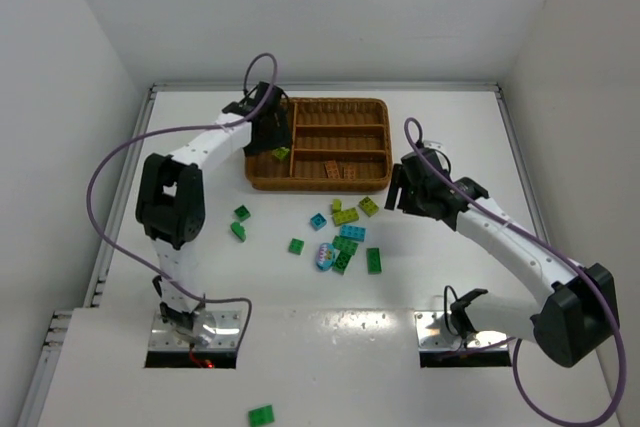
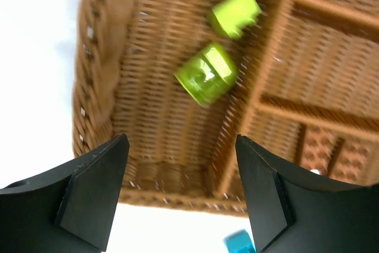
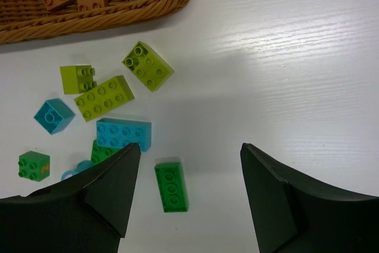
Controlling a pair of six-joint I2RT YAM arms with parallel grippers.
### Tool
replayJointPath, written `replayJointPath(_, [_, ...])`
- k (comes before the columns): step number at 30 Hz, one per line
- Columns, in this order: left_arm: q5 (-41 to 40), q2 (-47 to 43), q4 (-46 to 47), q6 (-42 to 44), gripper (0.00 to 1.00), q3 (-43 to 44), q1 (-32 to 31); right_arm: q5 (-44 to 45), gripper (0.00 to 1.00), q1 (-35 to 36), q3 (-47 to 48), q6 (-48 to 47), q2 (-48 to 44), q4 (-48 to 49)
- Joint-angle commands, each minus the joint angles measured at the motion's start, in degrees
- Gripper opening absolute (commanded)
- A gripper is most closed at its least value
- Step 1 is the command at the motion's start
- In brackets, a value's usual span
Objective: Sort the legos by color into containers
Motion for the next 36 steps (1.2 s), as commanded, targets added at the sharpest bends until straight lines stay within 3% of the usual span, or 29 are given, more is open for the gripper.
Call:
replayJointPath(1, [-0.54,-8.42,-0.67,2.11,0.79,-0.94,-5.30,-1.31,0.70,0.40,-0.17,-1.14,-0.99,0.20])
replayJointPath(5, [1.65,-14.93,-0.67,1.07,0.78,-8.76,-8.57,-4.64,0.70,0.40,-0.88,-1.76,-0.29,1.70])
replayJointPath(9, [2.18,-17.50,2.40,-2.36,0.76,-15.45,-15.77,-3.60,0.70,2.59,-0.88,-1.15,1.29,2.49])
replayJointPath(16, [3.24,-7.75,5.92,-3.25,0.78,-12.21,-25.36,3.00,0.70,1.46,-1.48,0.88,-4.05,0.82])
replayJointPath(22, [1.84,-1.60,5.93,-2.64,0.72,-7.90,-26.77,3.61,0.70,1.46,-5.70,2.11,-9.25,0.12])
replayJointPath(36, [0.07,5.34,6.45,-2.11,0.55,-4.91,-26.77,3.08,0.70,1.46,-5.18,2.11,-9.25,-1.64])
